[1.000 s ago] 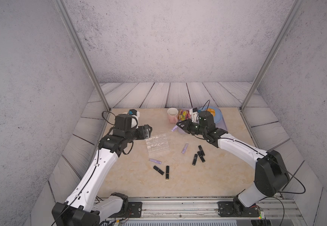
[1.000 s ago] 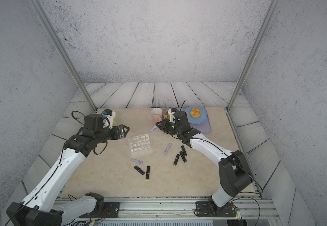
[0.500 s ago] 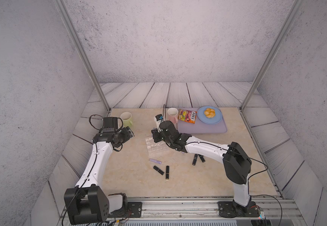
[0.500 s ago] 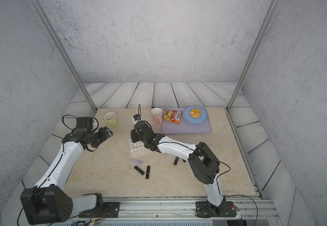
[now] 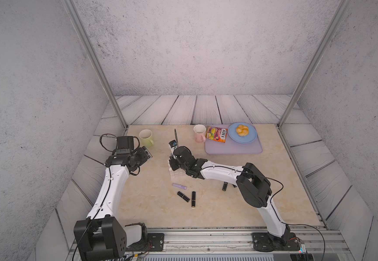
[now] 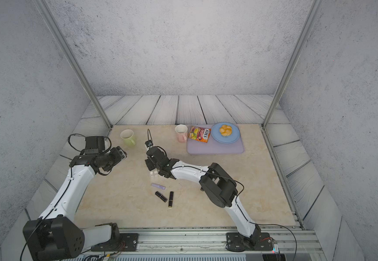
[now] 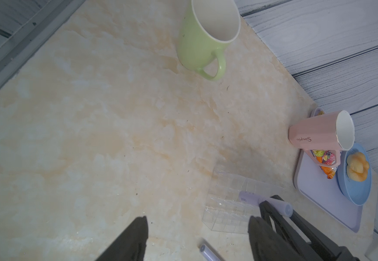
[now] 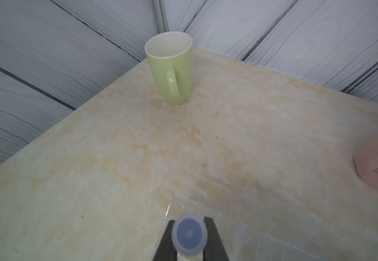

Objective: Arrange the lipsticks in the organizer
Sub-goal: Place the lipstick in the storage box.

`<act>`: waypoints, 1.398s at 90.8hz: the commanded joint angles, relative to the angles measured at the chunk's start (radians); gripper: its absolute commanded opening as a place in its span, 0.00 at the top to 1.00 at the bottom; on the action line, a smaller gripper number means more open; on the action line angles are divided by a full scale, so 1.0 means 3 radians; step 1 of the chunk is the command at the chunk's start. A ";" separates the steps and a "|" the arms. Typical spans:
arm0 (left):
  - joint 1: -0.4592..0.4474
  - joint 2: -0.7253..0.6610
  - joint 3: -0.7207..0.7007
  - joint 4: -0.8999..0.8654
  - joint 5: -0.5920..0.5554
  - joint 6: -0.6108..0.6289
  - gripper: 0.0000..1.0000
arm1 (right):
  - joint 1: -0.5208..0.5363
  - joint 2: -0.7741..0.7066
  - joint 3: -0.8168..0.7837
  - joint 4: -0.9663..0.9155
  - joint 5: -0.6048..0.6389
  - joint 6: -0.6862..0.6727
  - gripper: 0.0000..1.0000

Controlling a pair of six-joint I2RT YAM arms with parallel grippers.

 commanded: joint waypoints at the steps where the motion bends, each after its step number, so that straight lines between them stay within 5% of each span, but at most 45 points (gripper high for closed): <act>1: 0.0028 -0.0053 -0.0052 0.0014 0.0002 -0.0015 0.24 | 0.0027 0.0041 0.0135 0.0025 0.0044 -0.0057 1.00; 83: 0.0030 -0.0075 -0.0016 -0.0051 -0.0041 0.0021 0.25 | 0.0039 0.0356 0.0305 -0.0080 0.0247 -0.0048 1.00; 103: 0.0030 -0.0118 0.0024 -0.0110 -0.0018 0.0024 0.25 | 0.0044 0.0156 0.0287 -0.0146 0.0278 -0.0035 0.57; 127: -0.0026 -0.0281 0.0180 -0.0340 0.0036 0.0299 0.34 | -0.0087 -0.0753 -0.0012 -0.0744 0.0234 0.0572 0.47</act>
